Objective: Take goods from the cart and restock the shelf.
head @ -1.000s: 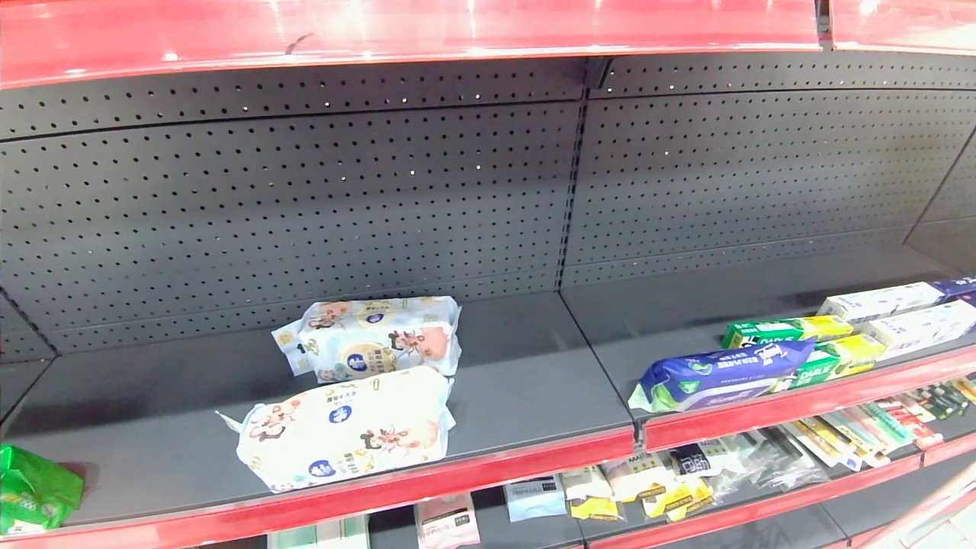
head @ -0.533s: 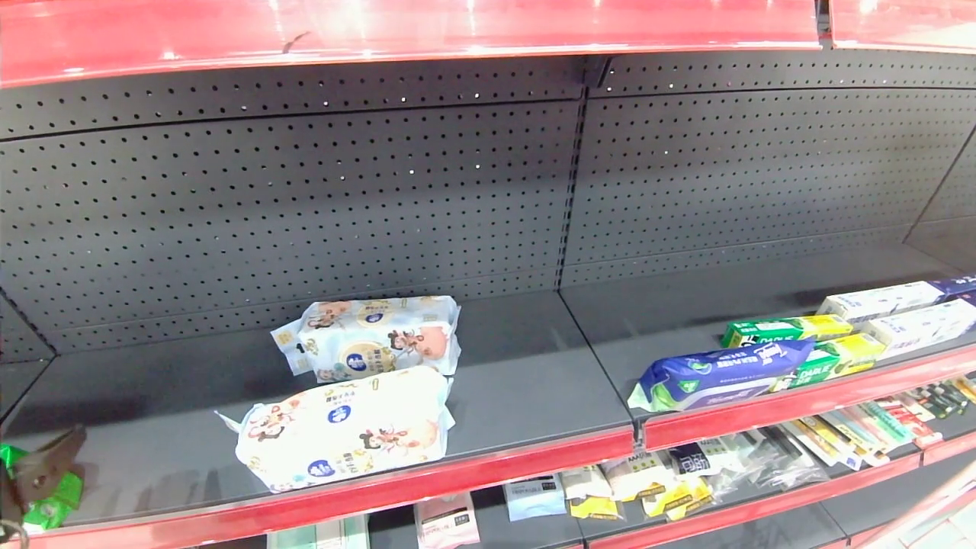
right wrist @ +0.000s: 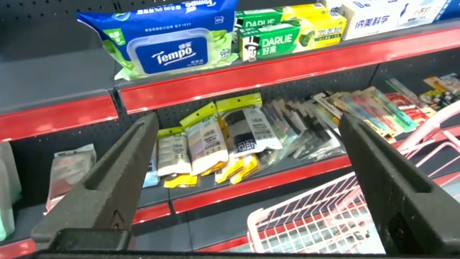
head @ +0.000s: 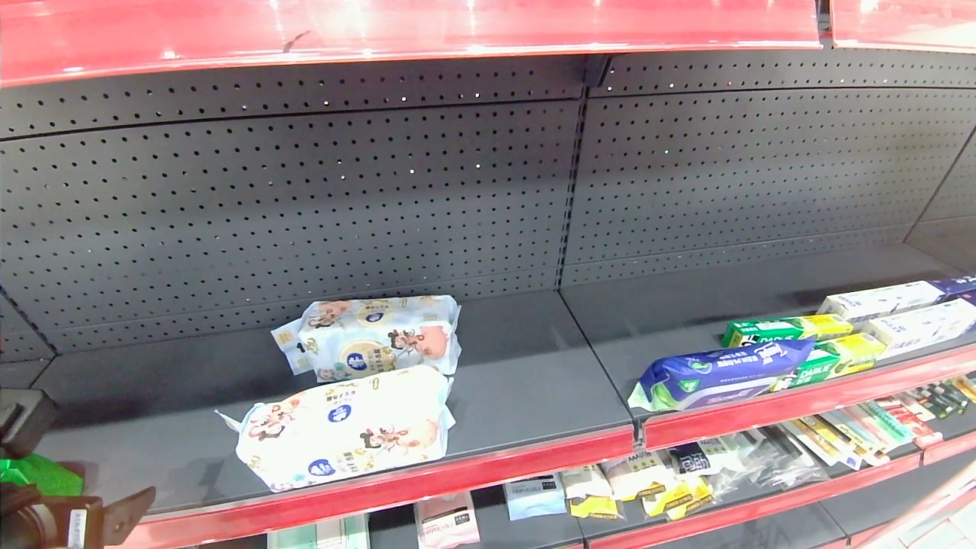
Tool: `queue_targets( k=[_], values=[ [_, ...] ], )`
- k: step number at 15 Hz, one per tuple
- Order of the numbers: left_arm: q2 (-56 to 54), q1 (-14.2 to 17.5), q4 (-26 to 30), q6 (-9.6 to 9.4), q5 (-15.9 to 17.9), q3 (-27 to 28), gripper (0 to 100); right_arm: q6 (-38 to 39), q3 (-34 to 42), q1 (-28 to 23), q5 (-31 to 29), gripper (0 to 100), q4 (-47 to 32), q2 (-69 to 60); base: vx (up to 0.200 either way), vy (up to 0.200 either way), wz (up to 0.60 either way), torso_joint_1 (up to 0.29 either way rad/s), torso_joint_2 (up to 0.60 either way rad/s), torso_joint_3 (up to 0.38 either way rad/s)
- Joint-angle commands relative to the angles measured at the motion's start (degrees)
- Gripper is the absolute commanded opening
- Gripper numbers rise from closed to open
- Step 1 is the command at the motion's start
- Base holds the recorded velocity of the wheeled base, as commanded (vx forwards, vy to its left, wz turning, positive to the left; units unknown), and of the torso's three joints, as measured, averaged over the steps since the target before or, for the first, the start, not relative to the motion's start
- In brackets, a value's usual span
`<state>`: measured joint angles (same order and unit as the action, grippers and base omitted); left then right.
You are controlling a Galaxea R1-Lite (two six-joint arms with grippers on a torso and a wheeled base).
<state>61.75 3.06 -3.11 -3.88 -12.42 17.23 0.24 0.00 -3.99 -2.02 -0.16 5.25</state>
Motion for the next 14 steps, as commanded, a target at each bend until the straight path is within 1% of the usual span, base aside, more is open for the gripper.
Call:
queue_targets(
  k=[1,2,4,5,10,13,14],
  values=[
    [4.0,-0.6,-1.64,-0.08,0.64,-0.09,100,0.02,0.0,0.03,0.0,100,-0.02,0.11,0.0,0.0,0.0,0.0,0.0,0.0],
    [5.23,-1.83,-2.6,0.1,1.0,-0.26,100,0.02,0.0,0.03,0.0,100,-0.02,0.11,0.0,0.0,0.0,0.0,0.0,0.0],
    [7.86,-3.15,-5.33,0.45,2.67,-0.17,100,0.02,0.0,0.03,0.0,100,-0.02,0.11,0.0,0.0,0.0,0.0,0.0,0.0],
    [8.83,-3.24,-6.3,0.36,3.28,-0.09,100,0.02,0.0,0.03,0.0,100,-0.02,0.11,0.0,0.0,0.0,0.0,0.0,0.0],
    [14.02,-3.32,-11.22,0.45,3.55,0.0,100,0.02,0.0,0.03,0.0,100,-0.02,0.11,0.0,0.0,0.0,0.0,0.0,0.0],
    [16.92,-3.59,-13.15,0.27,5.48,0.26,100,0.02,0.0,0.03,0.0,100,-0.02,0.11,0.0,0.0,0.0,0.0,0.0,0.0],
    [18.32,-4.47,-14.56,0.27,5.83,0.62,100,0.02,0.0,0.03,0.0,100,-0.02,0.11,0.0,0.0,0.0,0.0,0.0,0.0]
  ],
)
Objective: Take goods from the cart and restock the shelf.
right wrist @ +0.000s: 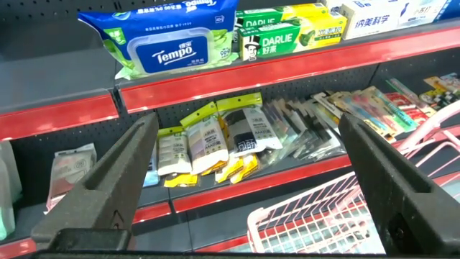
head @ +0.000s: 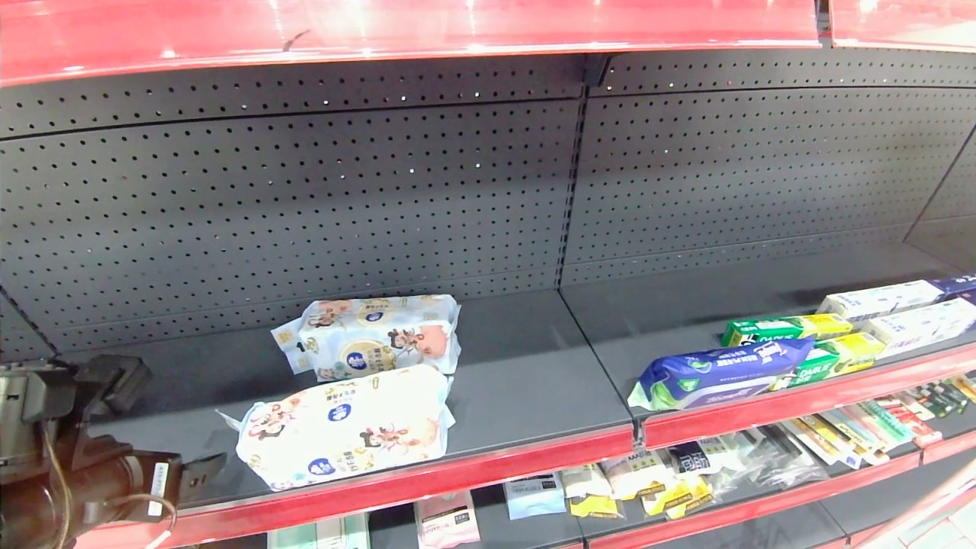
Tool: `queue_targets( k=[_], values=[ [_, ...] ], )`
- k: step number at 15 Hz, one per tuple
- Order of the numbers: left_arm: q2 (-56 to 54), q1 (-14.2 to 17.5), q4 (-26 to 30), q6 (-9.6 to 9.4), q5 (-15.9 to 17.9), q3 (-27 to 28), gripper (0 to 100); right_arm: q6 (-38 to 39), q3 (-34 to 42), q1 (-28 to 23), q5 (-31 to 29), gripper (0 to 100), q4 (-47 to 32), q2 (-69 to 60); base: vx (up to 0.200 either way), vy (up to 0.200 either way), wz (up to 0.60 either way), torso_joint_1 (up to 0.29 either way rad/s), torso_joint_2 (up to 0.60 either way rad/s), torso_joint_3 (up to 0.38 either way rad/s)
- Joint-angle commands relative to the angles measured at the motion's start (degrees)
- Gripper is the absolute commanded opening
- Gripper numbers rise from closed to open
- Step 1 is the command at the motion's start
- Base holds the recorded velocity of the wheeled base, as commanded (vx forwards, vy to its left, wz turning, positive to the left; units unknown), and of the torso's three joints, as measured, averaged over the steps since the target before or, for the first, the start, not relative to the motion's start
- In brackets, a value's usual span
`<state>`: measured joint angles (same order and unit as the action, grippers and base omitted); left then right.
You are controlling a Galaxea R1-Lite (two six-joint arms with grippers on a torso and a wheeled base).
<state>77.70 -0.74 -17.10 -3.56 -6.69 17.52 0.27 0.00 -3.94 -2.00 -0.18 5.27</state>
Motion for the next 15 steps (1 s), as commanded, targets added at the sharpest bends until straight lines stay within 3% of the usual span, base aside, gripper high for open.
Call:
queue_targets(
  k=[1,15],
  values=[
    [2.8,-0.93,-1.09,-0.04,0.19,0.59,100,0.0,0.0,-0.02,-0.02,100,0.01,0.09,0.0,0.0,0.0,0.0,0.0,0.0],
    [9.75,-2.6,-3.11,-0.04,1.24,5.86,100,0.0,0.0,-0.02,-0.02,100,0.01,0.09,0.0,0.0,0.0,0.0,0.0,0.0]
  ],
)
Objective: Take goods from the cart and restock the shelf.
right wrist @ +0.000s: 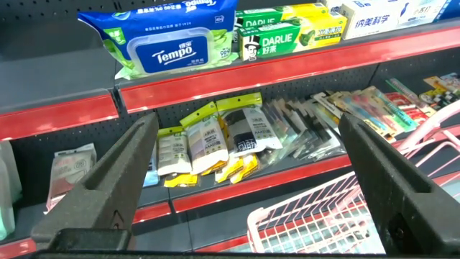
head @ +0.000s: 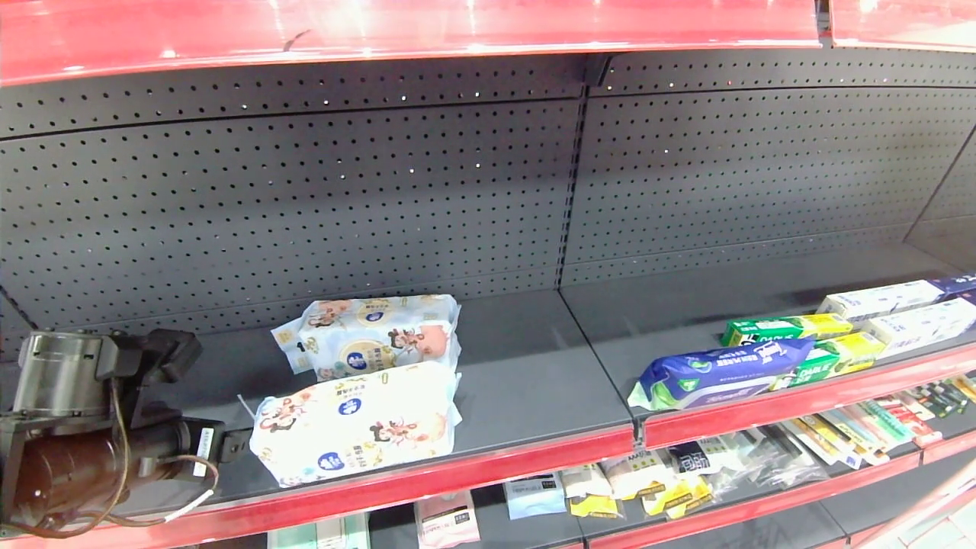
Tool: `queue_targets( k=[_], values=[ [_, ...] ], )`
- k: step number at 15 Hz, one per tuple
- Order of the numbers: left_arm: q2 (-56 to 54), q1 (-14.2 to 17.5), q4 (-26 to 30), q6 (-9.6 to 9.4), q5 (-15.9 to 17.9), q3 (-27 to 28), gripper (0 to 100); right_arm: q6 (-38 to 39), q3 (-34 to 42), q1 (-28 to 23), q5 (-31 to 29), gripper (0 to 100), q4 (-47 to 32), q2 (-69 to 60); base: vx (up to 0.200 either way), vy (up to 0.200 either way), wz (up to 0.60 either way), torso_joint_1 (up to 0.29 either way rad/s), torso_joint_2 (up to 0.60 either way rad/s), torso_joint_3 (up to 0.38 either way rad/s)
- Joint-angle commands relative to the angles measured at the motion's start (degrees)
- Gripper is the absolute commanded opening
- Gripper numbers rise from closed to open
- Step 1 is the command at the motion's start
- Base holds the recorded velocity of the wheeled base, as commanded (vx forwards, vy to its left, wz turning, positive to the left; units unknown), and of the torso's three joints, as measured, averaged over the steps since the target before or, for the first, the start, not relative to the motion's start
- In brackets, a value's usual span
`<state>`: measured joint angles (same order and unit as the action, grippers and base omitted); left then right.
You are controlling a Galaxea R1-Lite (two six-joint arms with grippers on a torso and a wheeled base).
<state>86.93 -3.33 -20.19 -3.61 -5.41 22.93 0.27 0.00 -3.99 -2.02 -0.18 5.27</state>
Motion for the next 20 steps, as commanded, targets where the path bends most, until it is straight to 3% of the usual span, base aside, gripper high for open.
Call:
queue_targets(
  k=[1,20],
  values=[
    [0.87,-0.01,-0.03,0.0,-0.04,1.15,100,0.0,0.0,0.03,0.0,100,0.01,0.09,0.0,0.0,0.0,0.0,0.0,0.0],
    [0.96,-0.36,-1.52,-0.08,-0.04,1.33,100,0.0,0.0,0.03,0.0,100,0.01,0.09,0.0,0.0,0.0,0.0,0.0,0.0]
  ],
)
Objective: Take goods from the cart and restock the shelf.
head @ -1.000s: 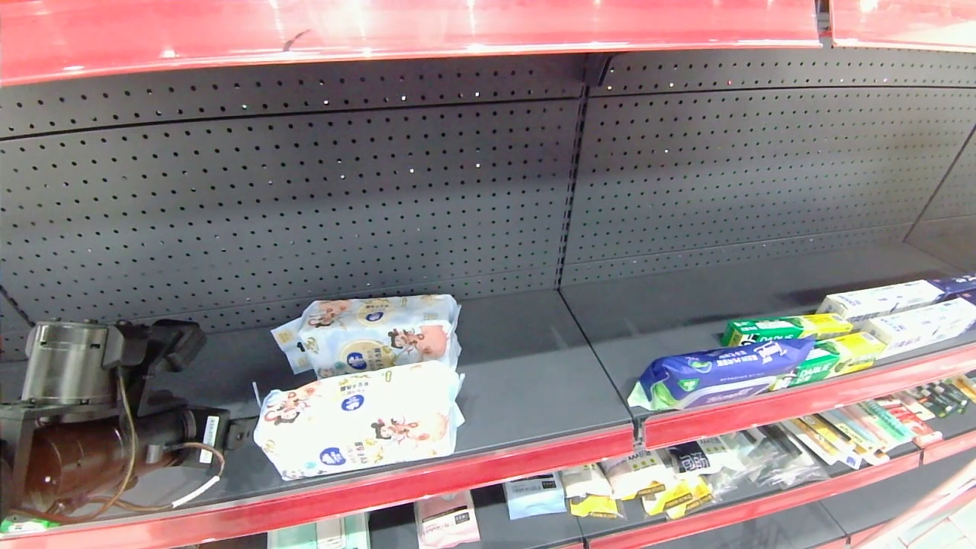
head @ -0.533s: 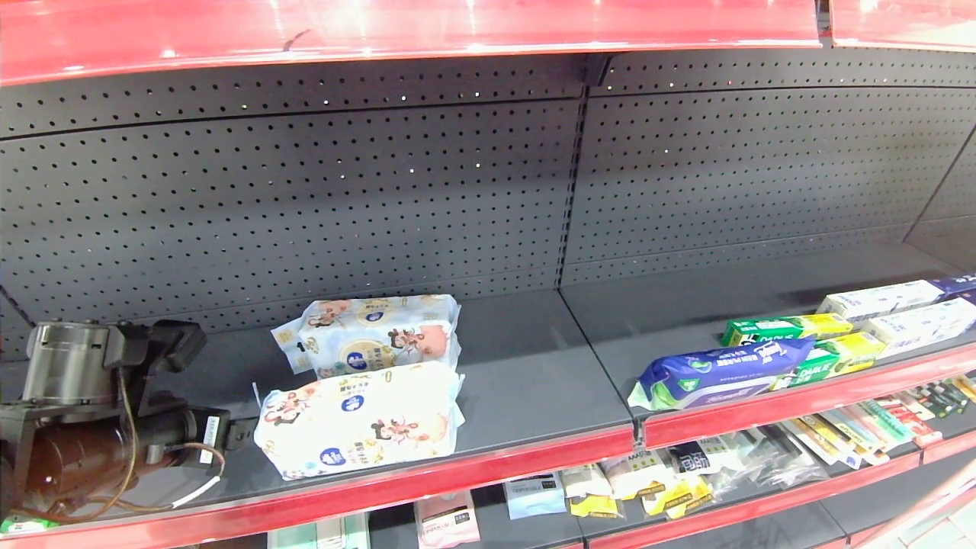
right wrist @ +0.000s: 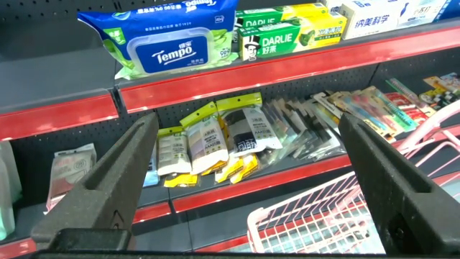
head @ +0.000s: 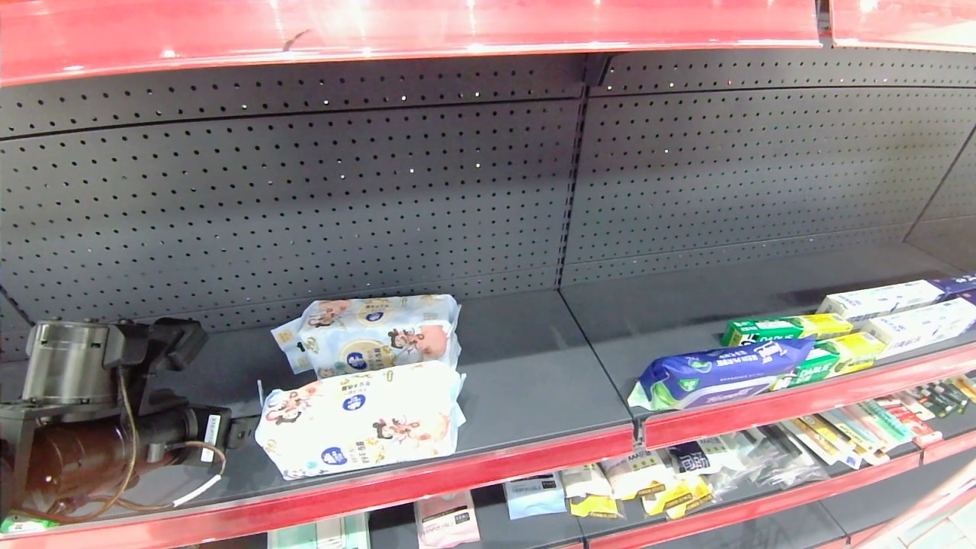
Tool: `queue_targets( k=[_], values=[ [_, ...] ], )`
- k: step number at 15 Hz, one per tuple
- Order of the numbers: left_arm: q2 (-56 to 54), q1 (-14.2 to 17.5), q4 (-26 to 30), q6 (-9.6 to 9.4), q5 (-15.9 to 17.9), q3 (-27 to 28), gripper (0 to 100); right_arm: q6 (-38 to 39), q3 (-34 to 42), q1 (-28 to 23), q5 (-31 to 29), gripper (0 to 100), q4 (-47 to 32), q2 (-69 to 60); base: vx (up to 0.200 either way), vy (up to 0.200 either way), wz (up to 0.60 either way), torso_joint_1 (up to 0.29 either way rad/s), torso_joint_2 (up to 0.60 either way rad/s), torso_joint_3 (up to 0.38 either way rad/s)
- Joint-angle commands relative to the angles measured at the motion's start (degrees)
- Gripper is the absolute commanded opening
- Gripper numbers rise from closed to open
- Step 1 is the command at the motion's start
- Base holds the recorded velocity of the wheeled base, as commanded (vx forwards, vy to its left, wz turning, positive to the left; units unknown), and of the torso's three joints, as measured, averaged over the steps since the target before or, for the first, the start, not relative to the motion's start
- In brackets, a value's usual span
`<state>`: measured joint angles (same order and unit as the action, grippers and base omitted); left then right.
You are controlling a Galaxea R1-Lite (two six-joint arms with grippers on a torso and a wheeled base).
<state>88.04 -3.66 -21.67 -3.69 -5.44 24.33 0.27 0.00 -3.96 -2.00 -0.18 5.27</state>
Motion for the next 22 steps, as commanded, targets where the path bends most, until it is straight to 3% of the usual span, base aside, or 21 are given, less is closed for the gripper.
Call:
queue_targets(
  k=[1,13,15,20,22],
  values=[
    [-0.15,-0.03,-0.12,0.0,-0.01,-0.07,100,0.0,0.0,0.01,-0.02,100,0.01,0.09,0.0,0.0,0.0,0.0,0.0,0.0],
    [-0.41,-0.74,-0.3,0.0,0.08,-0.07,100,0.0,0.0,0.01,-0.02,100,0.01,0.09,0.0,0.0,0.0,0.0,0.0,0.0],
    [-1.82,-0.3,-2.67,-0.17,-0.01,-1.04,100,0.0,0.0,0.01,-0.02,100,0.01,0.09,0.0,0.0,0.0,0.0,0.0,0.0],
    [-18.52,2.51,-4.16,-2.81,0.34,-6.67,100,0.0,0.0,0.01,-0.02,100,0.01,0.09,0.0,0.0,0.0,0.0,0.0,0.0],
    [-29.86,2.43,-2.23,-3.86,2.62,-10.45,100,0.0,0.0,0.01,-0.02,100,0.01,0.09,0.0,0.0,0.0,0.0,0.0,0.0]
  ],
)
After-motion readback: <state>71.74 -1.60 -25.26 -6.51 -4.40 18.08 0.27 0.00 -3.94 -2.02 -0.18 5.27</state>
